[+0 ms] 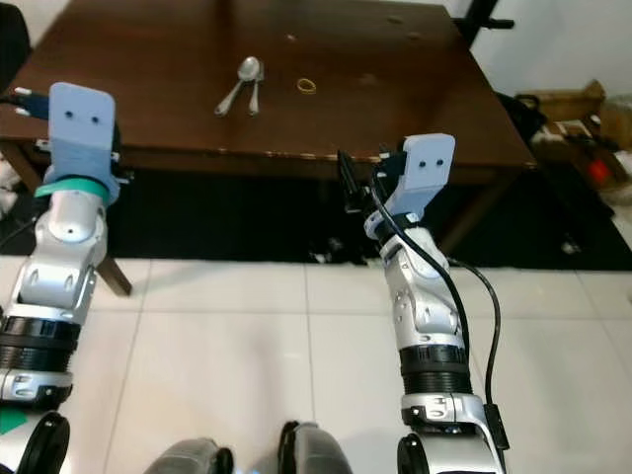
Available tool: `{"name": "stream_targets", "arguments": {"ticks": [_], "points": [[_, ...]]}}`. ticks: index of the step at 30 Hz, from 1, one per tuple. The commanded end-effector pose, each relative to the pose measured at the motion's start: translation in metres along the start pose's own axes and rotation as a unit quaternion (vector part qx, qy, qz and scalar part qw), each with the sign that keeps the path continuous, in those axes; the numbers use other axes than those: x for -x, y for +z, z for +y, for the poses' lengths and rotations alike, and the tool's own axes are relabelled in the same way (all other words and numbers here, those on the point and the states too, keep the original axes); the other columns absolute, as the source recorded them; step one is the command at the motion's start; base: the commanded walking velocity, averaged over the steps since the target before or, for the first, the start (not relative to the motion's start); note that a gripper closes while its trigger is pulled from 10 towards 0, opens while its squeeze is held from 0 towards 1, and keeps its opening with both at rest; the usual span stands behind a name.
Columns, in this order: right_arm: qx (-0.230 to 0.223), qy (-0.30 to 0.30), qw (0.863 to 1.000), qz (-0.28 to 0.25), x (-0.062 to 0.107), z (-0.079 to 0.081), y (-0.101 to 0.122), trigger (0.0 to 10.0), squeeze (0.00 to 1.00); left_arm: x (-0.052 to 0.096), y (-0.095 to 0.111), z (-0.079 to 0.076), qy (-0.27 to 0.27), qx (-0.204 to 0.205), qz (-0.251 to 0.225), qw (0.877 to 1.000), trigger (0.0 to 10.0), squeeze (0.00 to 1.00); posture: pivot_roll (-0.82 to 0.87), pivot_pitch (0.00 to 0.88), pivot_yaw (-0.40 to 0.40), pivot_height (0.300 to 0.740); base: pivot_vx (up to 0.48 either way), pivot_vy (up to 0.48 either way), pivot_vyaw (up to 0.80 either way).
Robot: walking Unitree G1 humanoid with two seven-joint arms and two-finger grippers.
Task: Setting the table
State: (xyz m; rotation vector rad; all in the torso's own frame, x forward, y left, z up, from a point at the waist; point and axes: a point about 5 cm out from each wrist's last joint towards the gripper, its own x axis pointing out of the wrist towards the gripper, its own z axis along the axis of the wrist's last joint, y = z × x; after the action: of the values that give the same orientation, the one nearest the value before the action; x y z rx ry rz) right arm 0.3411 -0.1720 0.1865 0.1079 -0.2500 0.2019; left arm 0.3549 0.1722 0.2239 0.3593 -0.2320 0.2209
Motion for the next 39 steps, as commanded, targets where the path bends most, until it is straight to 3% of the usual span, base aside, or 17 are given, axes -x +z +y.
{"name": "stream_targets", "arguments": {"ticks": [1,5,7,9,20,23,32,39], "points": [[0.005,-0.034,0.999,-0.008,0.002,-0.010,0.003,10.0,0.00,0.002,-0.003,-0.005,-0.020,-0.002,0.001,1.000,10.0,0.00,0.08,0.022,0.012,0.740,0.480,0.000,0.00],[0.007,-0.056,0.998,-0.011,0.003,-0.015,0.004,10.0,0.00,0.002,-0.003,-0.006,-0.031,0.000,-0.001,1.000,10.0,0.00,0.08,0.022,0.012,0.740,0.480,0.000,0.00],[0.016,-0.100,0.995,-0.012,0.005,-0.028,0.004,10.0,0.00,0.003,0.003,-0.014,-0.084,0.014,-0.021,0.996,10.0,0.00,0.07,0.023,0.016,0.740,0.480,0.000,0.00],[0.017,-0.106,0.994,-0.012,0.006,-0.030,0.004,10.0,0.00,0.003,0.005,-0.018,-0.106,0.015,-0.027,0.994,10.0,0.00,0.07,0.023,0.016,0.740,0.480,0.000,0.00],[0.018,-0.104,0.994,-0.013,0.007,-0.027,0.004,10.0,0.00,0.006,0.010,-0.033,-0.162,0.016,-0.041,0.986,10.0,0.00,0.07,0.028,0.021,0.740,0.480,0.000,0.00],[0.027,-0.086,0.996,-0.011,0.008,-0.025,0.006,10.0,0.00,0.009,0.011,-0.037,-0.199,0.040,-0.037,0.978,10.0,0.00,0.07,0.031,0.022,0.740,0.480,0.000,0.00],[0.033,-0.082,0.996,-0.015,0.007,-0.024,0.008,10.0,0.00,0.011,0.010,-0.038,-0.227,0.062,-0.027,0.972,10.0,0.00,0.07,0.033,0.020,0.740,0.480,0.000,0.00],[0.040,-0.074,0.996,-0.020,0.005,-0.021,0.011,10.0,0.00,0.016,0.012,-0.046,-0.283,0.087,-0.017,0.955,10.0,0.00,0.07,0.035,0.020,0.740,0.388,0.000,0.00]]}}
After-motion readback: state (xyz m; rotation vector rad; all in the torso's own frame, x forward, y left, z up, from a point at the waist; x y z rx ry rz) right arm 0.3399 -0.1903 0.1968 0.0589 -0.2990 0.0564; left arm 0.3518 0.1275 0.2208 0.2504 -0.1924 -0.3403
